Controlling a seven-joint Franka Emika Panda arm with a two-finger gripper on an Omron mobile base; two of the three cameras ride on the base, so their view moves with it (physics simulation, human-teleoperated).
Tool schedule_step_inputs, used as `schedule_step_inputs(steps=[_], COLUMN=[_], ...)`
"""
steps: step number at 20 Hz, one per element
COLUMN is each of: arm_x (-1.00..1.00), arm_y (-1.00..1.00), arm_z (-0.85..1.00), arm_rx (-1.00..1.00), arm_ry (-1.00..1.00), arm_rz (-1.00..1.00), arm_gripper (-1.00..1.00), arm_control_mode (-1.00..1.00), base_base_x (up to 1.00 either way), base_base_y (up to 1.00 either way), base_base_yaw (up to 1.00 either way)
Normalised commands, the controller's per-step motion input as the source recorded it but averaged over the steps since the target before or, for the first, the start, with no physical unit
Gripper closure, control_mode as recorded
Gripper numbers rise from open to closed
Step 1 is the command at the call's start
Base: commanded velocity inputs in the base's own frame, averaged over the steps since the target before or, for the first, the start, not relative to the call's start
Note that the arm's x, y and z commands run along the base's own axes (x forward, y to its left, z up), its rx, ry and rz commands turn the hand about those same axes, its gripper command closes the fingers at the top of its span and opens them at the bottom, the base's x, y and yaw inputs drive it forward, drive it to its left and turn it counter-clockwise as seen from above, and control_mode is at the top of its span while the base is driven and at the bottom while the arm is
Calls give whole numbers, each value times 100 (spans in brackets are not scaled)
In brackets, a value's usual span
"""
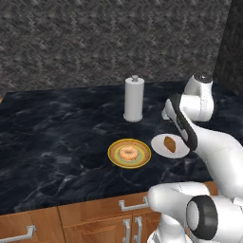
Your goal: Place the pastries on the plates.
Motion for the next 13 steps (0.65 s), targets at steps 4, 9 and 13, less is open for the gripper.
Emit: schedule_step_inputs(steps=[4,9,13], arm_x=[-76,-63,-75], arm_y=[46,28,18], arm_z=[97,71,63], arm_rx=[0,0,0], arm_ry=[-51,-37,-19], arm_rz=[-11,-7,-3], arm_gripper=[-100,-100,-100], arm_control_mode=[-100,-100,-100], base_base_x=[0,0,0], base_base_y=[0,0,0], base_base_yaw=[0,0,0])
